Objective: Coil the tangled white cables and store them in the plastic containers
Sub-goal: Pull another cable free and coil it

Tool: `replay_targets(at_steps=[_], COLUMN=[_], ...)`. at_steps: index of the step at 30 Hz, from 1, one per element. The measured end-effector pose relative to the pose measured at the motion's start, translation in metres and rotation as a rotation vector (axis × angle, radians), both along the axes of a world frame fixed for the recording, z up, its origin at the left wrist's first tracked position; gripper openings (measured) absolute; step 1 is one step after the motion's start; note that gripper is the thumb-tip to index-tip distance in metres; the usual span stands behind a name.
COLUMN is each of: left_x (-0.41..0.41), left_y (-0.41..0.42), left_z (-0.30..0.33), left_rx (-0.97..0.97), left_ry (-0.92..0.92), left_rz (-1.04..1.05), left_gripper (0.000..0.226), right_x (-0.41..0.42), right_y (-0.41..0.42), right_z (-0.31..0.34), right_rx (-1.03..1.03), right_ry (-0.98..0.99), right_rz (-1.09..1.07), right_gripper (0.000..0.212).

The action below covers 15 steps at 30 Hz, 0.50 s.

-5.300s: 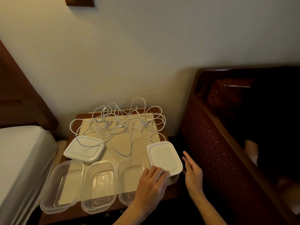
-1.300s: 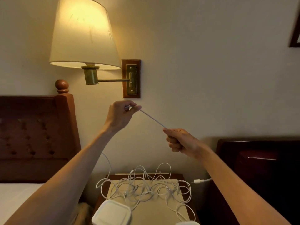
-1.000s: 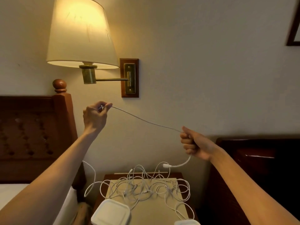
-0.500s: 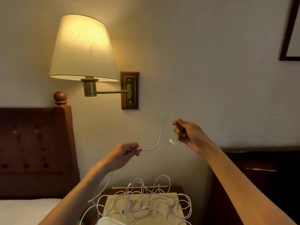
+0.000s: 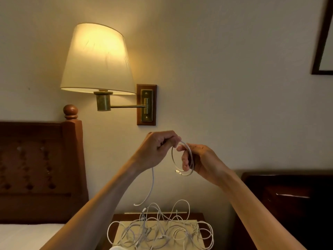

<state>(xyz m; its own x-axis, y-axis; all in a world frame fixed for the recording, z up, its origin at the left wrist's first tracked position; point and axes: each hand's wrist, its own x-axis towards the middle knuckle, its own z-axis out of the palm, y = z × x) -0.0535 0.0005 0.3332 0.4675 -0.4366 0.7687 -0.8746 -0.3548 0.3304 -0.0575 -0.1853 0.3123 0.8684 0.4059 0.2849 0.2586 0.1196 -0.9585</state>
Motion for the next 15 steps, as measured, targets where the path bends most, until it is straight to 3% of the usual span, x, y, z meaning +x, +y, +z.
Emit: replay_targets(at_steps=[7, 10, 15], left_x=[0.015, 0.024, 0.044], left_y=[-0.002, 0.002, 0.018], left_z=[0.003, -0.003, -0.038], left_rx=[-0.227, -0.226, -0.149], left_ry=[0.01, 0.049, 0.262], left_rz=[0.121, 0.171, 0.033], left_gripper=[0.028, 0.031, 0.036], right_x=[-0.009, -0.01, -0.006], right_y=[0.003, -0.001, -0.015], right_z=[-0.01, -0.006, 0.015], right_rx=[0.141, 0.32, 0.49], right_ry=[0.083, 0.164, 0.263], right_rz=[0.112, 0.23, 0.25], right_gripper=[0.036, 0.029, 0.032])
